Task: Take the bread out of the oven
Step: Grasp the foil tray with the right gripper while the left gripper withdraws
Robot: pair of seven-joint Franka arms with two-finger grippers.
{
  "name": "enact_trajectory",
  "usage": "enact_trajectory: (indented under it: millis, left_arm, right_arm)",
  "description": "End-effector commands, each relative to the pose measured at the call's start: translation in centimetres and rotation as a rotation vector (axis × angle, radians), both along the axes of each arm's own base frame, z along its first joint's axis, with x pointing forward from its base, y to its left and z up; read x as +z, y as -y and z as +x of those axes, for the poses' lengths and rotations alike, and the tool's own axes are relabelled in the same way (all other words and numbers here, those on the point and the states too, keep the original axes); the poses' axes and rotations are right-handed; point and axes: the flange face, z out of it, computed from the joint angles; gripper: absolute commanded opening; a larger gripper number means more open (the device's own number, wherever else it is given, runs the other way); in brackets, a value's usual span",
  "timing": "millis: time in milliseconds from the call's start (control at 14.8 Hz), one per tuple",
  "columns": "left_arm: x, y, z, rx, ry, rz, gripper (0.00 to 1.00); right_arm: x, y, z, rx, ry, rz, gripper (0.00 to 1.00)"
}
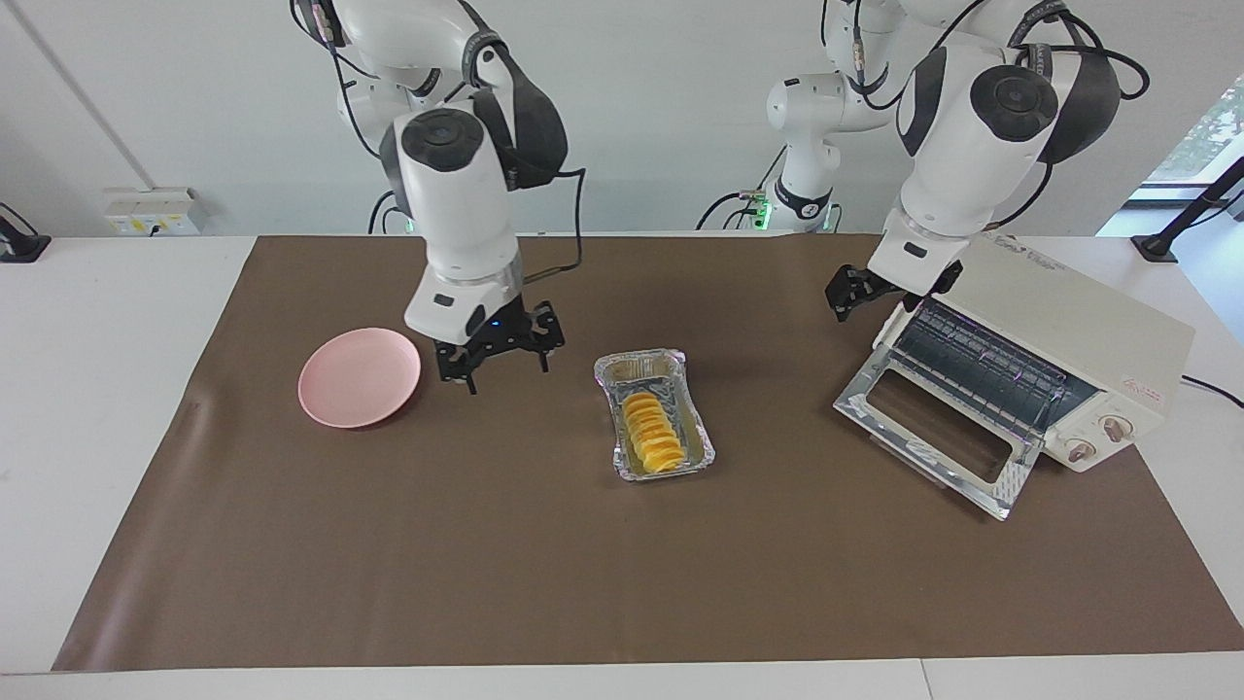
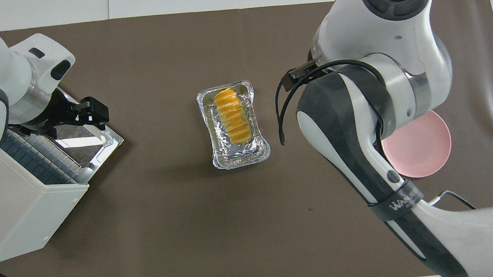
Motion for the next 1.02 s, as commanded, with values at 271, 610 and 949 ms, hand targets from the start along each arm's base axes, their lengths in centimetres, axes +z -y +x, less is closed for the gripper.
enact_trajectory:
  millis: [271, 610, 949]
  left_arm:
    - [0.9, -3.8, -1.7, -0.093, -0.065, 0.0, 1.0]
    - [1.2, -4.6, -3.5, -0.109, -0.114, 0.011, 1.0]
    - [1.3, -4.6, -5.6, -0.118, -0.118, 0.023, 1.0]
  right_arm:
    - [-6.5, -4.9, 1.7, -0.113, 0.0, 0.022, 0.95]
    - [-12.2, -6.6, 0.3, -0.24, -0.042, 0.016, 0.95]
    - [-15.8, -7.1, -1.5, -0.263, -0.041, 0.025, 0.95]
